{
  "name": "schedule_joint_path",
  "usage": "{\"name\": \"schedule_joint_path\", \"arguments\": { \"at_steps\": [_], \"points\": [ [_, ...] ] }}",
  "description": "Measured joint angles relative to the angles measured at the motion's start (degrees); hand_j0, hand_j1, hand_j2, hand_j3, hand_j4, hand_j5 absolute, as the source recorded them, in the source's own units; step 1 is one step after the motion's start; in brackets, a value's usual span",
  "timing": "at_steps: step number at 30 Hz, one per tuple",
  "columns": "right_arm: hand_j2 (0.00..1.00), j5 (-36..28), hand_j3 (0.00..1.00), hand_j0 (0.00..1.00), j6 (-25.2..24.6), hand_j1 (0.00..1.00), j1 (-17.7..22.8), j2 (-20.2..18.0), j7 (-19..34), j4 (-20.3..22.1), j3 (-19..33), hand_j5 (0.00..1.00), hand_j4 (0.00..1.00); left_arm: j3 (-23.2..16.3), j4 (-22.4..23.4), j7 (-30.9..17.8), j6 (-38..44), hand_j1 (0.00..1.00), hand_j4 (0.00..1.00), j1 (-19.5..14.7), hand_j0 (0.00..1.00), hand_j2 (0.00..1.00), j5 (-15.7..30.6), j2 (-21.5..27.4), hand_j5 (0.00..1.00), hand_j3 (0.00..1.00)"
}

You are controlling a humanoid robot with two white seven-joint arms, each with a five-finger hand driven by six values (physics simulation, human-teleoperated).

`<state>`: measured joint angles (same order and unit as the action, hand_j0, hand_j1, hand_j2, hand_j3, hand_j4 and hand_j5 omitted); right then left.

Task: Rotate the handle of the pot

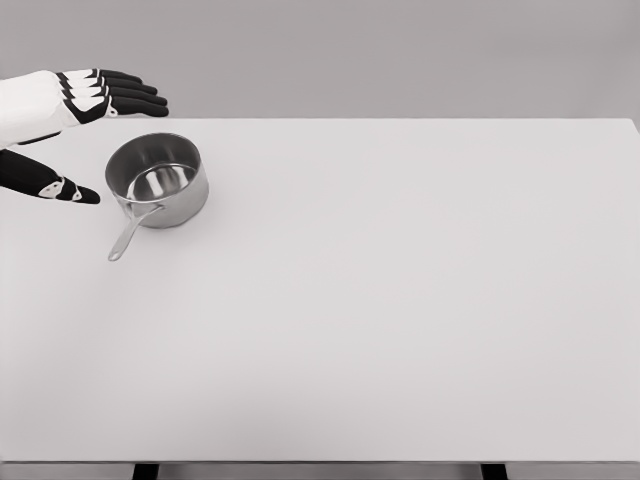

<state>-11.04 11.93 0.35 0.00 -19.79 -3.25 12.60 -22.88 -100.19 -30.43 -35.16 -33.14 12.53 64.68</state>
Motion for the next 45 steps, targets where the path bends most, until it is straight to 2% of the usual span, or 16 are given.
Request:
{"name": "schedule_joint_path", "arguments": {
  "at_steps": [11, 20, 23, 27, 36, 37, 39, 41, 45],
  "points": [
    [1.0, 0.0, 1.0, 1.0, 0.0, 1.0, 0.09, 0.0, -0.02, 0.0, -0.19, 1.0, 1.0, 0.1, 0.04, -0.01, 0.01, 1.0, 1.0, -0.35, 1.0, 1.0, -1.2, -0.94, 1.0, 1.0],
    [1.0, 0.0, 1.0, 1.0, 0.0, 1.0, 0.09, 0.0, -0.01, 0.0, -0.21, 1.0, 1.0, -0.48, 0.28, -0.2, 0.01, 1.0, 1.0, -2.55, 1.0, 1.0, -14.95, -18.5, 1.0, 1.0],
    [1.0, 0.0, 1.0, 1.0, 0.0, 1.0, 0.09, 0.0, 0.0, 0.0, -0.21, 1.0, 1.0, -0.93, 0.44, -0.25, 0.01, 1.0, 1.0, -2.46, 1.0, 1.0, -19.03, -22.3, 1.0, 1.0],
    [1.0, 0.0, 1.0, 1.0, 0.0, 1.0, 0.09, 0.0, -0.01, 0.0, -0.21, 1.0, 1.0, -1.79, 0.35, -0.27, 0.0, 1.0, 1.0, -2.37, 1.0, 1.0, -21.09, -24.36, 1.0, 1.0],
    [1.0, 0.0, 1.0, 1.0, 0.0, 1.0, 0.09, 0.0, -0.01, 0.0, -0.21, 1.0, 1.0, -3.93, 0.27, 0.04, 0.0, 1.0, 1.0, -1.76, 1.0, 1.0, -22.99, -24.71, 1.0, 1.0],
    [1.0, 0.0, 1.0, 1.0, 0.0, 1.0, 0.09, 0.0, -0.02, 0.0, -0.21, 1.0, 1.0, -4.02, 0.27, 0.78, 0.0, 1.0, 1.0, -1.76, 1.0, 1.0, -23.44, -24.64, 1.0, 1.0],
    [1.0, 0.0, 1.0, 1.0, 0.0, 1.0, 0.09, 0.0, -0.01, 0.0, -0.21, 1.0, 1.0, -4.17, 0.31, 7.29, 0.0, 1.0, 1.0, -1.85, 1.0, 1.0, -27.18, -24.52, 1.0, 1.0],
    [1.0, 0.0, 1.0, 1.0, 0.0, 1.0, 0.09, 0.0, 0.0, 0.0, -0.21, 1.0, 1.0, -4.32, 0.34, 11.73, 0.04, 1.0, 1.0, -1.41, 1.0, 1.0, -30.4, -24.43, 1.0, 1.0],
    [1.0, 0.0, 1.0, 1.0, 0.0, 1.0, 0.09, 0.0, 0.0, 0.0, -0.21, 1.0, 1.0, -5.62, 0.4, 14.73, 0.07, 1.0, 1.0, -1.49, 1.0, 1.0, -33.2, -24.14, 1.0, 1.0]
  ]
}}
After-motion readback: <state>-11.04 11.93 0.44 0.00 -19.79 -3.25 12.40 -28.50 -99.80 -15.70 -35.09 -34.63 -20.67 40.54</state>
